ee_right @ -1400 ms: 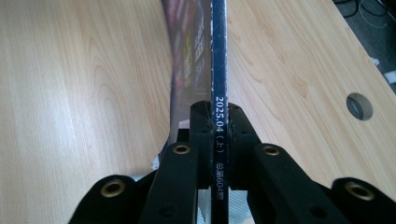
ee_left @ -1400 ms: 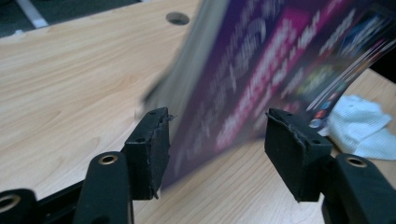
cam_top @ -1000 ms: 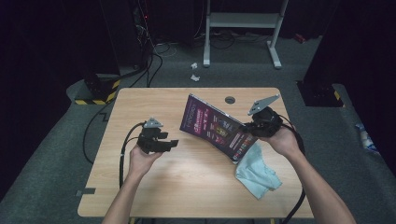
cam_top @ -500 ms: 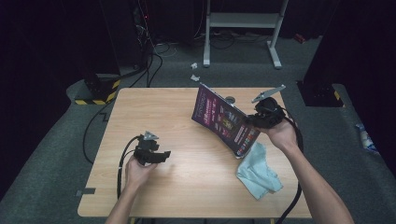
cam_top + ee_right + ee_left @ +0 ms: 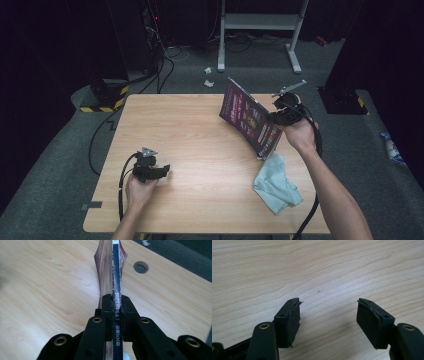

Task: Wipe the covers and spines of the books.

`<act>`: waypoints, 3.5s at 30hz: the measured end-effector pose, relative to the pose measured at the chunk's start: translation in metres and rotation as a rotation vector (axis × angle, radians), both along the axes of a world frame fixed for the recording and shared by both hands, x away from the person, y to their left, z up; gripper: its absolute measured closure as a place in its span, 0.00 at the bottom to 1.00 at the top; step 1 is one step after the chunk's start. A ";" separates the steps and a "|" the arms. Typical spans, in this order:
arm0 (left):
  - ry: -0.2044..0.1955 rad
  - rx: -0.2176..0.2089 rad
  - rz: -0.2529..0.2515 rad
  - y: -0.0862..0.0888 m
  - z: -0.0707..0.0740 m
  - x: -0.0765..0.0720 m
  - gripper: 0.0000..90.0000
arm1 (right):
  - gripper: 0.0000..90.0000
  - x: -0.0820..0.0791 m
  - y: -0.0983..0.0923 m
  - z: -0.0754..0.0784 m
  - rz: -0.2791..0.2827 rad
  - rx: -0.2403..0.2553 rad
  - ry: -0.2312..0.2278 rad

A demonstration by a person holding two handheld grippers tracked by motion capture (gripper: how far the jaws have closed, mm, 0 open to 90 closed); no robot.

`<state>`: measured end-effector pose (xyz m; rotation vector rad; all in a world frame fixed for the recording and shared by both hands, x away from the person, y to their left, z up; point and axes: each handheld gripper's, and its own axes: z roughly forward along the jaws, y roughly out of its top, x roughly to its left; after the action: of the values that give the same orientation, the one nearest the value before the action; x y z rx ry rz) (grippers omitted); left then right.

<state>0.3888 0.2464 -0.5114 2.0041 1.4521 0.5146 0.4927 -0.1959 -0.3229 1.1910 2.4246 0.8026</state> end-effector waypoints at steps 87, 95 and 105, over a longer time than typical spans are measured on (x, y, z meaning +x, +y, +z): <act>-0.163 -0.004 0.076 0.008 -0.022 -0.017 0.30 | 0.92 0.010 0.102 -0.076 0.069 0.060 0.195; -0.163 -0.006 0.076 0.008 -0.022 -0.017 0.30 | 0.92 0.008 0.108 -0.084 0.086 0.074 0.206; -0.164 -0.007 0.075 0.008 -0.022 -0.017 0.30 | 0.92 0.004 0.118 -0.092 0.111 0.064 0.217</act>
<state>0.3714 0.2546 -0.5334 1.8605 1.4302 0.6886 0.4969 -0.0777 -0.4146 1.2331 2.6797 0.8265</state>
